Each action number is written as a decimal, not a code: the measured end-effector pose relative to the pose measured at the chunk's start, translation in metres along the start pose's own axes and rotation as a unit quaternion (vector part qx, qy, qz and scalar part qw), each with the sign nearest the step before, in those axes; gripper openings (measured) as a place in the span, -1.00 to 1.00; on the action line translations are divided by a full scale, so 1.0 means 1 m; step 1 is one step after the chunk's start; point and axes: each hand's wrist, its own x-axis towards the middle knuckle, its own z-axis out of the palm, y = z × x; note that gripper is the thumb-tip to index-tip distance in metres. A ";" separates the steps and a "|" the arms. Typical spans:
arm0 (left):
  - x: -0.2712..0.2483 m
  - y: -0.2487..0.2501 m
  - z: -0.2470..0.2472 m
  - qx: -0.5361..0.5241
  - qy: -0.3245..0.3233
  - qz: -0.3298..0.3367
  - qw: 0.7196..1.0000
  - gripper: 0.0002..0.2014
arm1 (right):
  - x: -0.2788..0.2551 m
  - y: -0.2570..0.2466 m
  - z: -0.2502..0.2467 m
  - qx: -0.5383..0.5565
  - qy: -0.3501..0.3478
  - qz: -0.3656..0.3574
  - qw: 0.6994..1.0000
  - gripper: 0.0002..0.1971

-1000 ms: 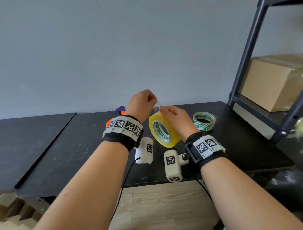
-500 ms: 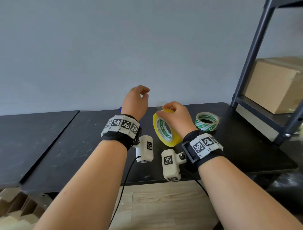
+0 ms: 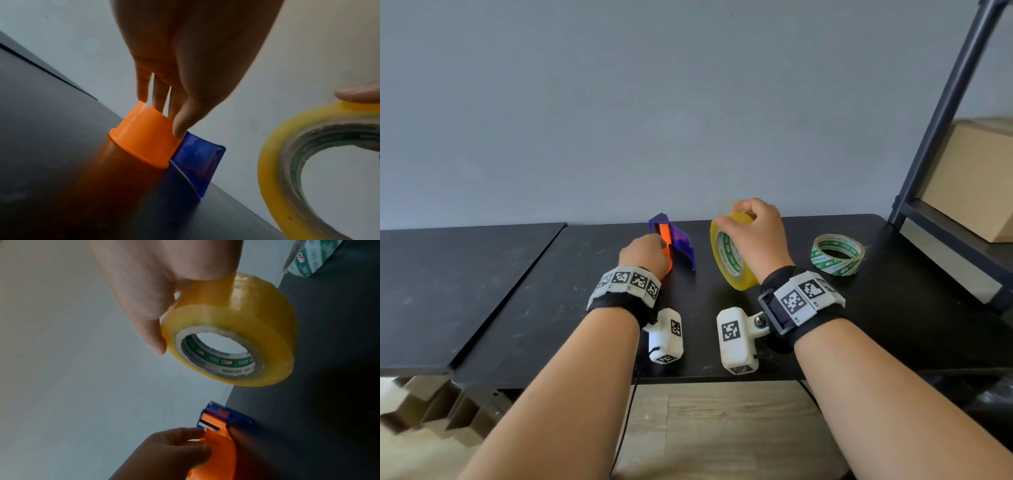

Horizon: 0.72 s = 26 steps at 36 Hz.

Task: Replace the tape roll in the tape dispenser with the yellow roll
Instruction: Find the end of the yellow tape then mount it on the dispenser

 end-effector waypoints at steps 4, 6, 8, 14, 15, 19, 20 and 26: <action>0.002 0.004 -0.003 0.004 -0.009 0.011 1.000 -0.60 | 0.002 0.001 0.001 -0.005 0.000 -0.001 1.000 -0.66; 0.002 0.008 -0.003 0.008 -0.016 0.022 1.000 -0.59 | 0.003 0.003 0.000 -0.008 0.002 -0.002 1.000 -0.65; 0.001 0.013 -0.001 0.011 -0.023 0.031 0.999 -0.59 | 0.004 0.004 -0.003 -0.013 0.004 -0.004 1.000 -0.64; -0.005 0.037 0.006 0.007 -0.040 0.061 0.997 -0.59 | 0.004 0.012 -0.016 -0.019 0.019 0.002 1.000 -0.62; -0.006 0.042 0.007 0.008 -0.045 0.067 0.997 -0.59 | 0.003 0.013 -0.019 -0.019 0.021 0.004 1.000 -0.62; -0.011 0.058 0.012 0.012 -0.061 0.085 0.994 -0.58 | 0.003 0.015 -0.031 -0.018 0.032 0.004 0.999 -0.63; -0.011 0.062 0.013 0.012 -0.066 0.087 0.994 -0.57 | 0.002 0.015 -0.034 -0.020 0.034 0.003 0.999 -0.64; -0.012 0.074 0.005 -0.014 -0.061 0.118 0.991 -0.60 | 0.005 0.007 -0.053 -0.016 0.045 -0.012 0.999 -0.66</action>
